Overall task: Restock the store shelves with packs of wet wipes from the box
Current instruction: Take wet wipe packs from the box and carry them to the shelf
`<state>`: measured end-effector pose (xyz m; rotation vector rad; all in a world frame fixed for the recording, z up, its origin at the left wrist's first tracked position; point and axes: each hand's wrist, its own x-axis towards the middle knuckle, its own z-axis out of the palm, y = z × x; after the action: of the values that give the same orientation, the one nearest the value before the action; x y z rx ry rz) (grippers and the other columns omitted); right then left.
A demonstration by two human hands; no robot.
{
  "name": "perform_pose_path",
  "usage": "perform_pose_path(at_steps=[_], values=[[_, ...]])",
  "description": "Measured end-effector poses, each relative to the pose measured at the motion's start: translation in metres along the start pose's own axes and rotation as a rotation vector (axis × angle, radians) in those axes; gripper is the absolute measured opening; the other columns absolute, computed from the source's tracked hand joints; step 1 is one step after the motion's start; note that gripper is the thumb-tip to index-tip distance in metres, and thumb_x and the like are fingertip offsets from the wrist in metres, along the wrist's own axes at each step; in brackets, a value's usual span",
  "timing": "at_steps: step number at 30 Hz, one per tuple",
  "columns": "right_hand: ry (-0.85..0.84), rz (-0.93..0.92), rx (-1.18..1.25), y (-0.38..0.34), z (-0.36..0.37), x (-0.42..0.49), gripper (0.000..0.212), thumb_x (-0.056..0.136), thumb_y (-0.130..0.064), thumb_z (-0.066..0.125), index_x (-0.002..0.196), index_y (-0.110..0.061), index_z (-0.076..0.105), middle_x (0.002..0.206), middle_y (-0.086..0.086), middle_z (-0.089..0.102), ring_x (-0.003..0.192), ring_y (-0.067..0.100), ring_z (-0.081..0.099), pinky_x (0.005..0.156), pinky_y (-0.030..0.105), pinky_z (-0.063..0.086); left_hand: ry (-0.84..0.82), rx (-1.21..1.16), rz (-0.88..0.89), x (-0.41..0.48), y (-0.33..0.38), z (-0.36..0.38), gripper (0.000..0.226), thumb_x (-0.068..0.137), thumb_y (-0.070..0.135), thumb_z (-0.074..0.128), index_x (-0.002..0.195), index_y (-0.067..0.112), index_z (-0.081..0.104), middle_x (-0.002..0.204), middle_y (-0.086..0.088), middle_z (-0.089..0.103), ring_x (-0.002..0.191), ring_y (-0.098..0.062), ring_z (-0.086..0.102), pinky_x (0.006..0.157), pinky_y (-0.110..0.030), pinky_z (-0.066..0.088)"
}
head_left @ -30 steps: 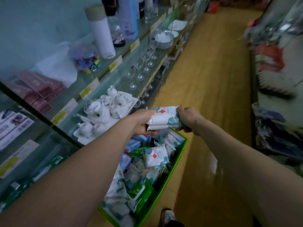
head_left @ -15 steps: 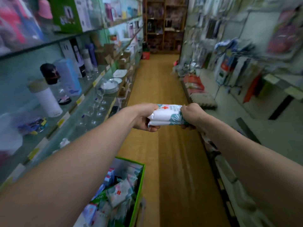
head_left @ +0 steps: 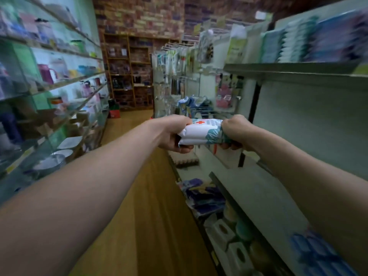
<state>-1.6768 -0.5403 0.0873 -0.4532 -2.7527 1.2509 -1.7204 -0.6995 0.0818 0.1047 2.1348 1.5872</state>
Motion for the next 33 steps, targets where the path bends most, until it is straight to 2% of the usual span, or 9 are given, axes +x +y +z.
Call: perform_pose_path(at_steps=[2,6,8,12,16,22,25,30,33], values=[[0.045,-0.014,0.005,0.008,-0.034,0.004,0.031,0.101,-0.018,0.034,0.111,0.005,0.053,0.080,0.017,0.067,0.049,0.018,0.053,0.033,0.022,0.035,-0.020,0.022,0.025,0.008,0.026,0.025,0.026,0.099,0.026,0.041,0.114,0.010,0.056,0.090,-0.011,0.062,0.078,-0.022,0.060,0.063,-0.031,0.051],[0.145,-0.043,0.042,0.027,-0.098,0.004,0.031,0.099,-0.017,0.032,0.111,0.003,0.055,0.068,0.014,0.062,0.039,0.014,0.052,0.035,0.021,0.034,-0.064,0.078,0.112,0.016,0.073,0.076,0.019,0.100,0.024,0.039,0.101,0.011,0.053,0.069,-0.006,0.058,0.051,-0.015,0.054,0.045,-0.022,0.045],[0.196,-0.066,0.041,0.037,-0.126,0.003,0.033,0.099,-0.019,0.033,0.108,0.001,0.057,0.066,0.013,0.062,0.040,0.014,0.053,0.037,0.022,0.035,-0.090,0.087,0.144,0.017,0.092,0.100,0.021,0.100,0.025,0.039,0.096,0.011,0.054,0.070,-0.006,0.057,0.054,-0.015,0.053,0.043,-0.019,0.044],[0.266,-0.075,0.048,0.050,-0.175,0.000,0.041,0.094,-0.031,0.033,0.102,-0.001,0.060,0.063,0.013,0.065,0.059,0.024,0.054,0.052,0.030,0.035,-0.119,0.090,0.195,0.017,0.128,0.140,0.022,0.100,0.026,0.040,0.091,0.012,0.054,0.072,-0.005,0.057,0.057,-0.015,0.052,0.044,-0.018,0.045],[0.335,-0.066,0.046,0.058,-0.214,-0.009,0.047,0.090,-0.047,0.040,0.096,-0.006,0.062,0.058,0.010,0.061,0.048,0.020,0.047,0.047,0.025,0.031,-0.136,0.112,0.246,0.019,0.160,0.175,0.021,0.099,0.026,0.039,0.089,0.014,0.054,0.070,-0.005,0.056,0.057,-0.015,0.050,0.053,-0.024,0.043],[0.453,-0.073,0.019,0.066,-0.265,-0.018,0.034,0.095,-0.038,0.045,0.093,-0.007,0.058,0.064,0.007,0.056,0.040,0.011,0.046,0.040,0.020,0.032,-0.249,0.120,0.327,0.023,0.206,0.218,0.021,0.099,0.025,0.040,0.088,0.012,0.052,0.066,-0.005,0.054,0.046,-0.013,0.051,0.043,-0.016,0.042],[0.531,-0.028,-0.020,0.064,-0.290,-0.019,0.035,0.096,-0.040,0.045,0.083,-0.009,0.055,0.056,0.005,0.053,0.029,0.009,0.040,0.036,0.015,0.030,-0.305,0.112,0.369,0.027,0.229,0.235,0.020,0.099,0.025,0.041,0.093,0.012,0.054,0.071,-0.006,0.057,0.053,-0.013,0.054,0.047,-0.018,0.044],[0.594,0.044,-0.056,0.064,-0.322,-0.015,0.034,0.097,-0.038,0.044,0.087,-0.008,0.057,0.063,0.007,0.054,0.042,0.013,0.044,0.040,0.021,0.032,-0.406,0.135,0.414,0.041,0.265,0.261,0.023,0.100,0.027,0.040,0.092,0.010,0.054,0.074,-0.006,0.056,0.060,-0.013,0.053,0.051,-0.021,0.045],[0.625,0.064,-0.106,0.066,-0.338,-0.013,0.035,0.099,-0.035,0.042,0.083,-0.008,0.056,0.062,0.007,0.053,0.038,0.010,0.043,0.037,0.019,0.030,-0.439,0.169,0.437,0.051,0.284,0.275,0.022,0.100,0.026,0.043,0.099,0.008,0.055,0.076,-0.008,0.058,0.057,-0.014,0.056,0.045,-0.018,0.048]])
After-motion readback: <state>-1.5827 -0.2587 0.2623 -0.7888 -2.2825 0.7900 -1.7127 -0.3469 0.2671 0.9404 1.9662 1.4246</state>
